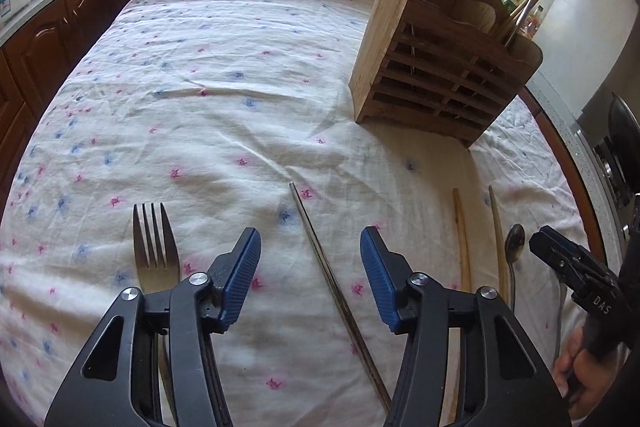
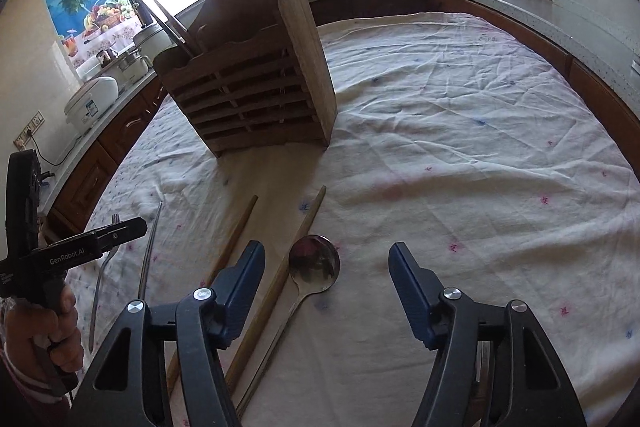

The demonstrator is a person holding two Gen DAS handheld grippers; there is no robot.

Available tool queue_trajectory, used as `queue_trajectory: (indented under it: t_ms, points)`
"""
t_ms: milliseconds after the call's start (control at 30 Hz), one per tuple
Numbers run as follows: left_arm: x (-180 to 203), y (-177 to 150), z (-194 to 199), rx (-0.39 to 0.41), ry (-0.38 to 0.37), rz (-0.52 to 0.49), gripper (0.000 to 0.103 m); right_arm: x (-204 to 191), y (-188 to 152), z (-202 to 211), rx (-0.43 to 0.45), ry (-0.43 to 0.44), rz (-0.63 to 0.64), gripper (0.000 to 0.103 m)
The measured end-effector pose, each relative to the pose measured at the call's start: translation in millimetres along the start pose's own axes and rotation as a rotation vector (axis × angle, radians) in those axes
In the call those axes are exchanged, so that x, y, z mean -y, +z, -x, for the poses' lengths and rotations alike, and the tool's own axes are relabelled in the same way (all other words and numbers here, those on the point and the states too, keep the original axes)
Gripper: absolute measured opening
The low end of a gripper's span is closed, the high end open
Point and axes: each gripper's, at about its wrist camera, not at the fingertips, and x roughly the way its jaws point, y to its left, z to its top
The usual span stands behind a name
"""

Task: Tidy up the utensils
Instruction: 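Grasp a silver chopstick with left gripper while right grasps a silver spoon, then lift both held utensils upright and carry them above the wooden holder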

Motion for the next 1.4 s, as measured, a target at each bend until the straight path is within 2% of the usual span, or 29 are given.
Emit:
queue_trajectory:
  t_ms: [33,167,233,267,367,433,533,567,633,700,800,1100,1400]
  points:
    - [0,2,-6,-0.018,-0.001,-0.005,0.042,1,2,-4,-0.013,-0.006,0.002,0.06]
    - [9,7,-16,-0.015,0.007,-0.06,0.039,3,3,-17,-0.049,-0.021,0.003,0.051]
    - [15,8,-19,-0.019,-0.005,-0.096,0.029,2,3,-19,-0.047,-0.03,0.011,0.05]
    - [19,8,-20,-0.024,-0.017,-0.12,0.029,1,3,-19,-0.048,-0.033,0.018,0.049]
    - [28,9,-21,-0.044,-0.014,-0.185,0.029,-2,5,-22,-0.053,-0.028,0.033,0.034]
    - [27,11,-21,-0.051,-0.01,-0.179,0.029,-3,5,-23,-0.057,-0.023,0.038,0.024]
    - [29,12,-23,-0.049,0.003,-0.196,0.027,-4,5,-24,-0.059,-0.012,0.041,0.014]
    - [31,12,-24,-0.043,0.017,-0.207,0.025,-4,5,-24,-0.059,-0.007,0.041,0.013]
    - [31,11,-24,-0.03,0.044,-0.218,0.01,-3,5,-23,-0.054,0.01,0.035,0.007]
    - [25,12,-23,-0.033,0.013,-0.195,0.008,-2,5,-20,-0.044,0.025,0.021,0.003]
    - [23,10,-19,-0.035,0.003,-0.193,0.004,-1,5,-12,-0.026,0.043,0.003,0.002]
    - [26,0,25,0.047,-0.05,-0.179,0.004,-9,10,27,0.056,0.064,0.01,0.003]
    - [18,5,93,0.198,-0.148,-0.107,0.004,-27,22,70,0.166,0.07,0.043,0.003]
